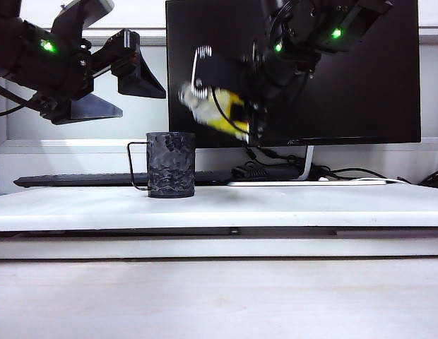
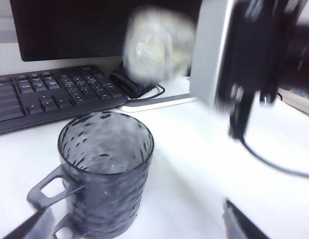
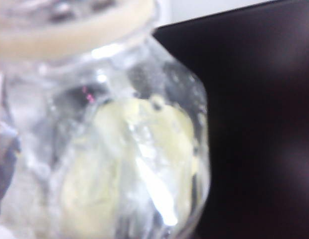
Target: Carefully pick up the bottle and pour some water from the bottle into the cup.
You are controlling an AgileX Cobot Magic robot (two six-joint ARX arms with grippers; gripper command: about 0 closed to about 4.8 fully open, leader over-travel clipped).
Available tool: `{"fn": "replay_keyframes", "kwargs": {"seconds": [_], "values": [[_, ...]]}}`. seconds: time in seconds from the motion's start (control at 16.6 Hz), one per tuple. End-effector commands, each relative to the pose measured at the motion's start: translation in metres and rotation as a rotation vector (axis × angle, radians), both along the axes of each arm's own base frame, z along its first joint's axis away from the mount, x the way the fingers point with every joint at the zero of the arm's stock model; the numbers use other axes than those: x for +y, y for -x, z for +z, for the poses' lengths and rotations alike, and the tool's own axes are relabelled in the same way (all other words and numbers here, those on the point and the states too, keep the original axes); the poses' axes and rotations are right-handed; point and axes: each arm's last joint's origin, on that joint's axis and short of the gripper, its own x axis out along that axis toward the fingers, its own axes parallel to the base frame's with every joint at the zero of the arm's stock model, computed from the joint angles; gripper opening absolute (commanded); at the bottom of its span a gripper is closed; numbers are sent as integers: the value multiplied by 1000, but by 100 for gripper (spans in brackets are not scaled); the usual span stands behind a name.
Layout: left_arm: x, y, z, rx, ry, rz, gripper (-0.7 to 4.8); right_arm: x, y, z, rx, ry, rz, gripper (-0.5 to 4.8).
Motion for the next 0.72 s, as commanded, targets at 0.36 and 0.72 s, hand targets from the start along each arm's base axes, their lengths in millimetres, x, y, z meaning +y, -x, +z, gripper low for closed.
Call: {"fn": "replay_keyframes", "kwargs": {"seconds": [0.36, 0.72], "values": [[0, -1, 3, -17, 5, 1, 479, 5, -4, 2, -122, 68, 37, 170], [0, -1, 3, -17, 4, 0, 479, 8, -5, -4, -144, 122, 54, 170]]}}
